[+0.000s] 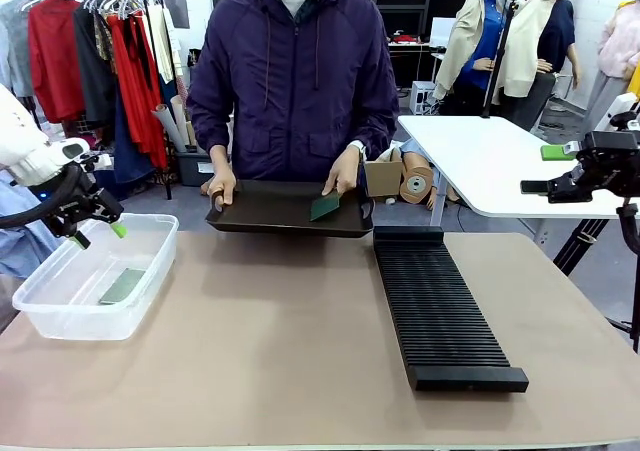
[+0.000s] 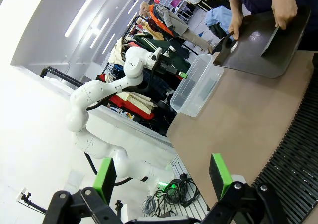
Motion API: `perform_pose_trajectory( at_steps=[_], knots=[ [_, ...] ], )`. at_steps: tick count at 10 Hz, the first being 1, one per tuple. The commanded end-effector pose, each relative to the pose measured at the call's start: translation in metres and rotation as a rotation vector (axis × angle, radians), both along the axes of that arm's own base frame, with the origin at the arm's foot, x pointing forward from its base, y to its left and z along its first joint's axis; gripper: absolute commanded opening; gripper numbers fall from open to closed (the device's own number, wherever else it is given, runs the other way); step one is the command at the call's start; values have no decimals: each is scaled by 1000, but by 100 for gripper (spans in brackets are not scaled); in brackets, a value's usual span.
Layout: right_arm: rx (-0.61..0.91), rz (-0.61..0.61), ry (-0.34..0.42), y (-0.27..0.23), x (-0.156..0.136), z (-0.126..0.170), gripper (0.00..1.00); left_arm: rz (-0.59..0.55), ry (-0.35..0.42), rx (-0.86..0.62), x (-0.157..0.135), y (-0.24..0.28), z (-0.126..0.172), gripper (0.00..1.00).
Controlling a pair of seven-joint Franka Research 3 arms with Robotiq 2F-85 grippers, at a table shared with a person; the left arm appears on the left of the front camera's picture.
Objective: Sort PCBs into racks and boxes based on the side picked up.
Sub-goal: If the short side of the Blank PCB is picked up, insert it into the PCB Rack ; if the long side is picked up, place it in the Organizing box, then pick up the Blank PCB handed by the Human.
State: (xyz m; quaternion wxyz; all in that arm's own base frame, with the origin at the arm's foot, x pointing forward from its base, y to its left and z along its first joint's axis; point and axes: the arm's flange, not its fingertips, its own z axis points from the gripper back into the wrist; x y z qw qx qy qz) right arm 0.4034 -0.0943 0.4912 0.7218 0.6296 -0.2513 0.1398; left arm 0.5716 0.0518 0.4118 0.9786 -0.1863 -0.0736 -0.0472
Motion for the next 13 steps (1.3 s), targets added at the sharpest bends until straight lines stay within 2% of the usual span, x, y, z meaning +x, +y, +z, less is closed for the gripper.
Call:
perform_pose_trajectory(
  at_steps=[1, 6, 11, 13],
  knots=[
    [6, 1, -9, 0, -1, 1, 100, 18, 6, 11, -4, -1, -3, 100],
    [6, 1, -9, 0, -1, 1, 100, 29, -1, -21, -5, -1, -4, 100],
    [6, 1, -9, 0, -1, 1, 100, -26, -60, -410, -25, 5, 27, 100],
    [6, 1, -9, 0, -1, 1, 100, -52, -75, -534, -33, 9, 29, 100]
  ],
)
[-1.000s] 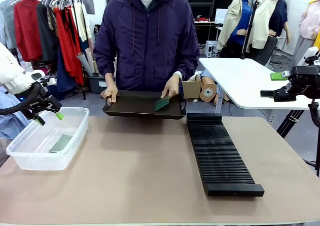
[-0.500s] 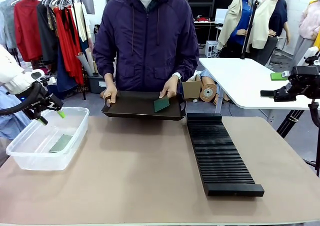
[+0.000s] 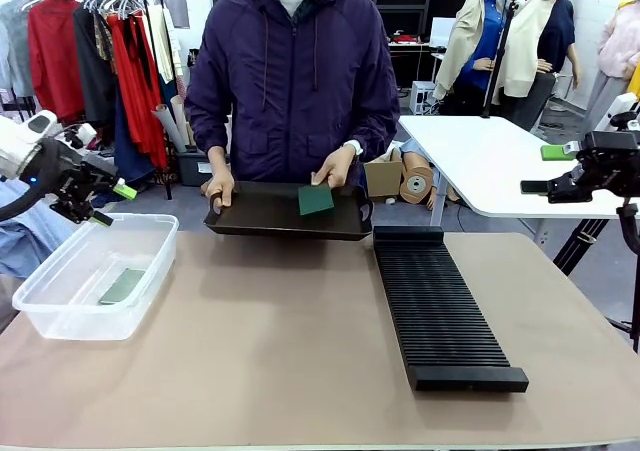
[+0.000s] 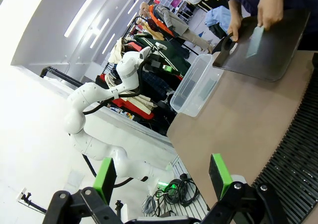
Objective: Sort PCBs into racks and boxes based on the side picked up.
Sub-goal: Pick up the Blank PCB handed by the Human.
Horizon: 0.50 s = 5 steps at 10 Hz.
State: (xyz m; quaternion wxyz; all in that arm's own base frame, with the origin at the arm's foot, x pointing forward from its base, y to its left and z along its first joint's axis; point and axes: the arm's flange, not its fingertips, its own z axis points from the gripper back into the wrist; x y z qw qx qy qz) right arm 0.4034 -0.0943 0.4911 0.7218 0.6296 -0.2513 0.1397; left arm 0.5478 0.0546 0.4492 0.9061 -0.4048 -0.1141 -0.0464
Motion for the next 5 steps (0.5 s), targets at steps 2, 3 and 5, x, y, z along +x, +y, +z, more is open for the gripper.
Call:
perform_pose_trajectory(
  at_steps=[2, 3, 5],
  knots=[
    [5, 1, -9, 0, -1, 2, 100, -93, -75, -245, -21, 8, 0, 100],
    [5, 1, -9, 0, -1, 2, 100, -110, -102, -325, -26, 10, 6, 100],
    [5, 1, -9, 0, -1, 2, 100, -110, -158, -466, -31, 13, 19, 100]
  ],
)
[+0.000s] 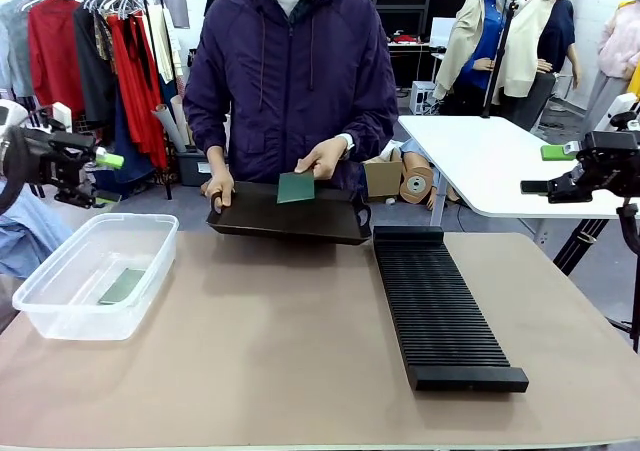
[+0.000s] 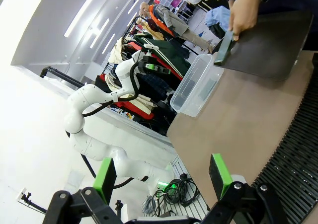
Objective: Sort PCBs into racks and boxes based on the side picked up.
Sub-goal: Pick up the Blank PCB handed by the Human.
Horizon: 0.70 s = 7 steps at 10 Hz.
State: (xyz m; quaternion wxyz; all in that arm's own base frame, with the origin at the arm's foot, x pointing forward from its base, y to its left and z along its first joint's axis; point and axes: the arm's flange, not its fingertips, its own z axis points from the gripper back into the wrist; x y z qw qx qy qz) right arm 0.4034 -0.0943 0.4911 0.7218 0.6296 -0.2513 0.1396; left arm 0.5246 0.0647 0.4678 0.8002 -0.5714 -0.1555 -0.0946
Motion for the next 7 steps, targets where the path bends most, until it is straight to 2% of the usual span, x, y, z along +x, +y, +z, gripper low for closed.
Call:
perform_pose_trajectory(
  at_steps=[1, 5, 7],
  knots=[
    [5, 1, -9, 0, -1, 2, 100, 26, -41, -96, -9, 3, 6, 100],
    [5, 1, -9, 0, -1, 2, 100, 18, -40, -164, -5, 1, 9, 100],
    [5, 1, -9, 0, -1, 2, 100, 23, -31, -106, -3, 3, 14, 100]
  ],
)
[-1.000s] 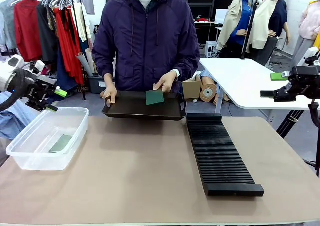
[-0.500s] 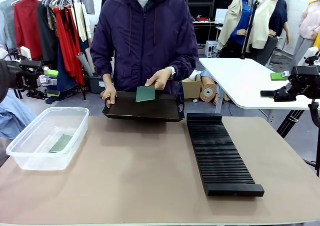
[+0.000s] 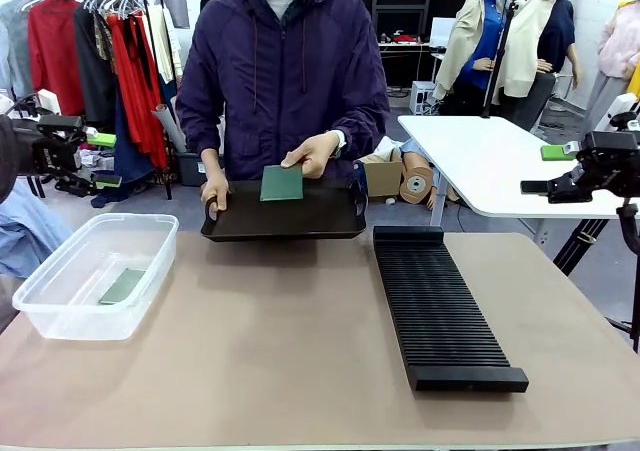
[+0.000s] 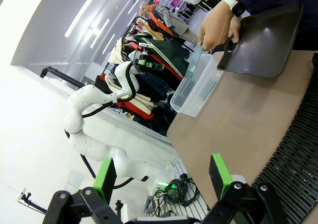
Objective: Sort PCBs into racks and boxes based on the side picked up.
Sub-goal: Pick up the Blank PCB handed by the Human.
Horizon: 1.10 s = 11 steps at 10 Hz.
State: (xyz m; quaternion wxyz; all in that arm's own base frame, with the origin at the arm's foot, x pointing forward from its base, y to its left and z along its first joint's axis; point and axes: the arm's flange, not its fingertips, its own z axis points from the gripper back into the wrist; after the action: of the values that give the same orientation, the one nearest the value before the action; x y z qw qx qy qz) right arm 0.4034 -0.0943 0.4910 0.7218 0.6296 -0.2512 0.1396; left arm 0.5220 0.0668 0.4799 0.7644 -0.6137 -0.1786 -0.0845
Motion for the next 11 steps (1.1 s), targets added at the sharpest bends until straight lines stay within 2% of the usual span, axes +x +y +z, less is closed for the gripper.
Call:
perform_pose_trajectory(
  at_steps=[1, 8, 9, 11],
  knots=[
    [5, 1, -9, 0, -1, 2, 100, 1, -3, 10, -1, 1, 1, 100],
    [5, 1, -9, 0, -1, 2, 100, 0, 0, 1, 0, 0, 0, 100],
    [5, 1, -9, 0, -1, 2, 100, 16, -4, -39, 9, -5, -6, 100],
    [5, 1, -9, 0, -1, 2, 100, -27, -49, -41, 18, -26, -20, 100]
  ],
)
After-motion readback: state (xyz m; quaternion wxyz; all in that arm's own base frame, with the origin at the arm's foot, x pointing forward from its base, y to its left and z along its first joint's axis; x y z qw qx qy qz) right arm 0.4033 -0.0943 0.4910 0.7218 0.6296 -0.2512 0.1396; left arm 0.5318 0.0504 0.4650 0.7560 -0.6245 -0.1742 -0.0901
